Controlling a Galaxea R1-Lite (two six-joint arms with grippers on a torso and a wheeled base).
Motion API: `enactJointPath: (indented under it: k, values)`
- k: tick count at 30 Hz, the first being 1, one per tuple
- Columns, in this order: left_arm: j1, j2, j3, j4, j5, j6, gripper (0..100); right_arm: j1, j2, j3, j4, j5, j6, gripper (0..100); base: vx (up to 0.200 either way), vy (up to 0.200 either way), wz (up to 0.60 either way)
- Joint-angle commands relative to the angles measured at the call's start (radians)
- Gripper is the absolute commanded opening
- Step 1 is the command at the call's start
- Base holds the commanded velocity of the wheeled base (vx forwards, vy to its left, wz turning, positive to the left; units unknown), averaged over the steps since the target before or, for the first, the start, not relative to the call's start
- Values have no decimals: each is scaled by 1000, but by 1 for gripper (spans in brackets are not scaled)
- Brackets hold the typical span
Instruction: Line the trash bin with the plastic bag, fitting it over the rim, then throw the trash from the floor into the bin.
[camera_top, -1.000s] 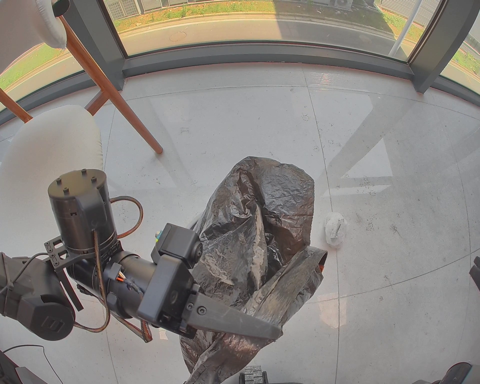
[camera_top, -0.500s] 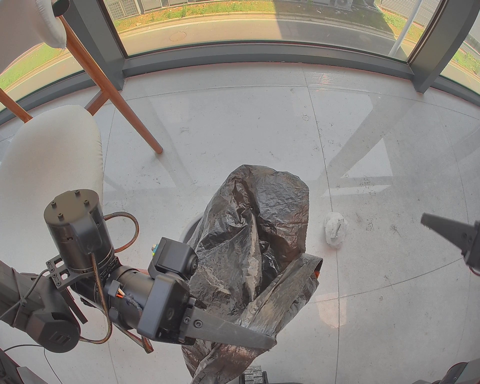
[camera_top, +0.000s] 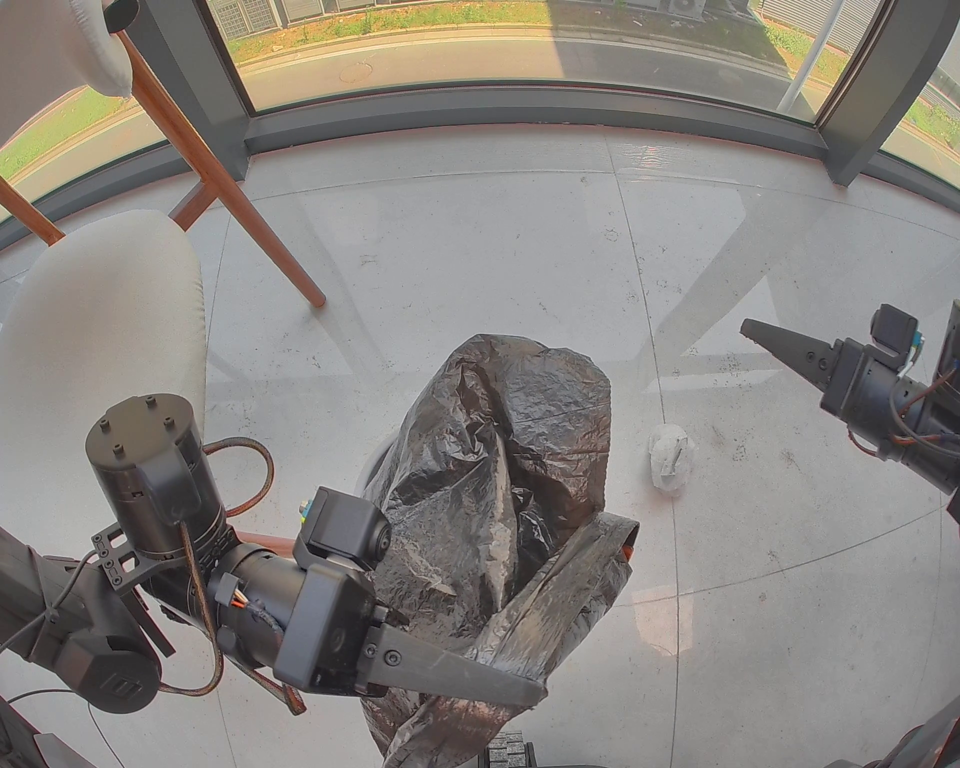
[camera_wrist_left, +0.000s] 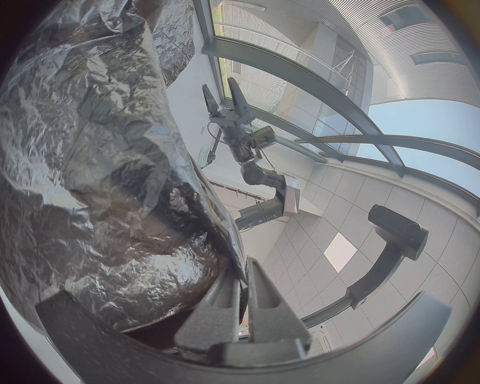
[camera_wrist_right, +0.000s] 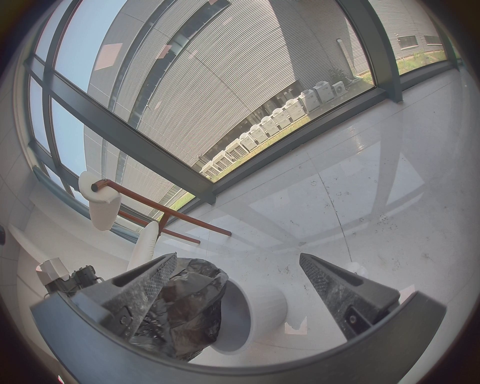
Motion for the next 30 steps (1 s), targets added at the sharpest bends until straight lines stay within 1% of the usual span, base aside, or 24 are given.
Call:
enactJointPath:
  k: [1,3,4,5,6,7,10,16,19,21,23,24,27,30]
  values:
    - [-2,4,2,-4,0,2,0,-15,191,-8,-103,38,0,100,0,0,0]
    - [-2,6,3,-4,0,3,0,-15,233,-8,-161,39,0,100,0,0,0]
    - [-2,6,3,-4,0,3,0,-15,233,-8,-161,39,0,100,0,0,0]
    - [-3,6,3,-4,0,3,0,-15,274,-8,-219,38,2,100,0,0,0]
    - [-3,7,5,-4,0,5,0,-15,292,-10,-244,38,2,100,0,0,0]
    - [-3,6,5,-4,0,5,0,-15,306,-13,-262,38,2,0,0,0,0]
    - [-3,6,3,-4,0,5,0,-18,343,-40,-301,33,4,0,0,0,0]
    - [-3,6,5,-4,0,7,0,-29,403,-70,-305,38,19,0,0,0,0]
    - [-3,4,17,-15,0,11,0,-18,452,-125,-358,33,76,0,0,0,0]
    - [-3,7,25,-42,0,10,0,0,480,-148,-402,33,126,0,0,0,0]
    - [-3,7,33,-53,0,7,0,14,498,-162,-423,30,145,0,0,0,0]
    - [-3,7,45,-62,-1,5,0,31,526,-180,-463,26,163,0,0,0,0]
    - [-3,7,59,-62,-1,5,0,54,550,-191,-522,30,169,0,0,0,0]
    - [-3,7,66,-62,-1,8,0,96,556,-172,-554,35,185,0,0,0,0]
